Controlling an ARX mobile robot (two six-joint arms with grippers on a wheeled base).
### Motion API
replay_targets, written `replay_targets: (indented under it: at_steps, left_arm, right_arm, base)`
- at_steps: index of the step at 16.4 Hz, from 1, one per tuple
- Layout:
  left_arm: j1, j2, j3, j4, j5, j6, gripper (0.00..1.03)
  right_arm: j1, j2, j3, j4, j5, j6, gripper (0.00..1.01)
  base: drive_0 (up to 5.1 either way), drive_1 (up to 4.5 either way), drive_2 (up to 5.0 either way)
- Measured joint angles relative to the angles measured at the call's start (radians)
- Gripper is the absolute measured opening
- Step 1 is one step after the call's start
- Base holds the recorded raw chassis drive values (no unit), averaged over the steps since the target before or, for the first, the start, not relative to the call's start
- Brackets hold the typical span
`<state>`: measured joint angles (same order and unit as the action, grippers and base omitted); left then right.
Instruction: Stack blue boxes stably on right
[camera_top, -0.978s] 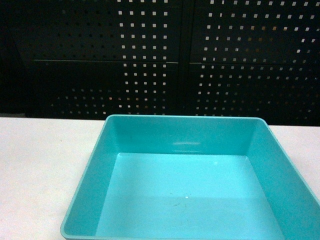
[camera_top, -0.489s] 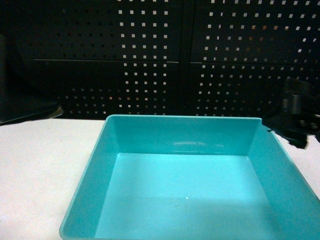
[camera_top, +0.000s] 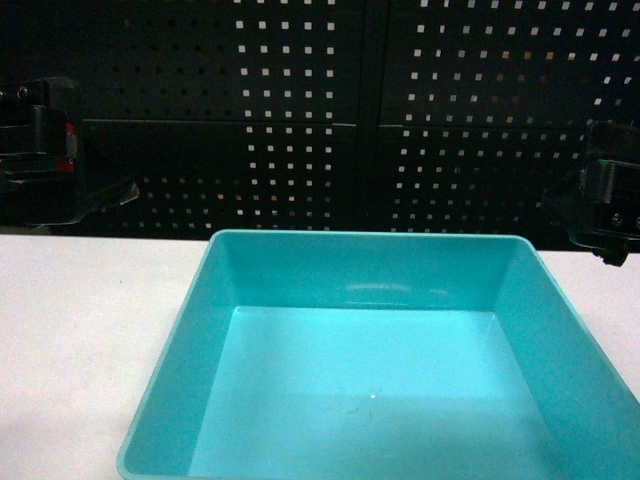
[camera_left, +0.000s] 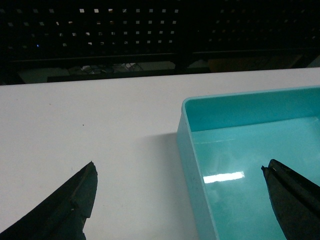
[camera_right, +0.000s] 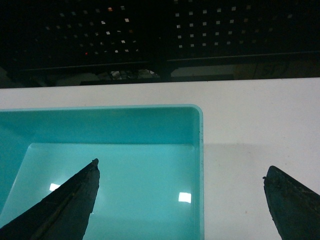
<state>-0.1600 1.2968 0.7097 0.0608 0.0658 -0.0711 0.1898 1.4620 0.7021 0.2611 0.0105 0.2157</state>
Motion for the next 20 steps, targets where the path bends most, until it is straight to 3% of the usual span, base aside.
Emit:
replay_targets:
  at_steps: [2, 3, 4, 6, 9, 11, 14, 18, 19, 20]
  left_arm:
    - [0.000, 0.000, 0.000, 0.000, 0.000, 0.000, 0.98]
    - [0.000, 0.000, 0.000, 0.000, 0.000, 0.000, 0.98]
    - [0.000, 0.000, 0.000, 0.000, 0.000, 0.000, 0.98]
    - [0.000, 0.000, 0.000, 0.000, 0.000, 0.000, 0.98]
    - [0.000, 0.000, 0.000, 0.000, 0.000, 0.000, 0.98]
    - [0.000, 0.000, 0.000, 0.000, 0.000, 0.000, 0.98]
    - [0.000, 0.000, 0.000, 0.000, 0.001, 0.000, 0.98]
    - [0.000, 0.000, 0.000, 0.000, 0.000, 0.000, 0.98]
    - [0.000, 0.000, 0.000, 0.000, 0.000, 0.000, 0.98]
    - [0.000, 0.000, 0.000, 0.000, 0.000, 0.000, 0.98]
  right_arm:
    - [0.000, 0.042, 0.045, -0.072, -0.035, 0.000, 0.98]
    - [0.001, 0.099, 0.097, -0.081, -0.027, -0.020, 0.98]
    - [0.002, 0.182, 0.193, -0.122, -0.018, -0.064, 0.98]
    - [0.002, 0.349, 0.426, -0.328, -0.089, -0.131, 0.98]
    - [-0.002, 0.515, 0.639, -0.570, -0.130, -0.146, 0.98]
    - [-0.003, 0.511, 0.619, -0.578, -0.129, -0.158, 0.98]
    - [-0.010, 0.430, 0.495, -0.523, -0.074, -0.161, 0.98]
    - [-0.011, 0.219, 0.383, -0.327, 0.004, -0.133, 0.98]
    - [-0.007, 0.169, 0.381, -0.308, 0.031, -0.128, 0.98]
    - [-0.009, 0.146, 0.391, -0.370, 0.061, -0.117, 0.98]
  base:
    - [0.0, 0.00, 0.0]
    - [0.0, 0.00, 0.0]
    - [0.0, 0.00, 0.0]
    - [0.0, 0.00, 0.0]
    - [0.0, 0.00, 0.0]
    - [0.0, 0.00, 0.0]
    - [0.0, 0.00, 0.0]
    - [0.0, 0.00, 0.0]
    - [0.0, 0.00, 0.0]
    - [0.0, 0.00, 0.0]
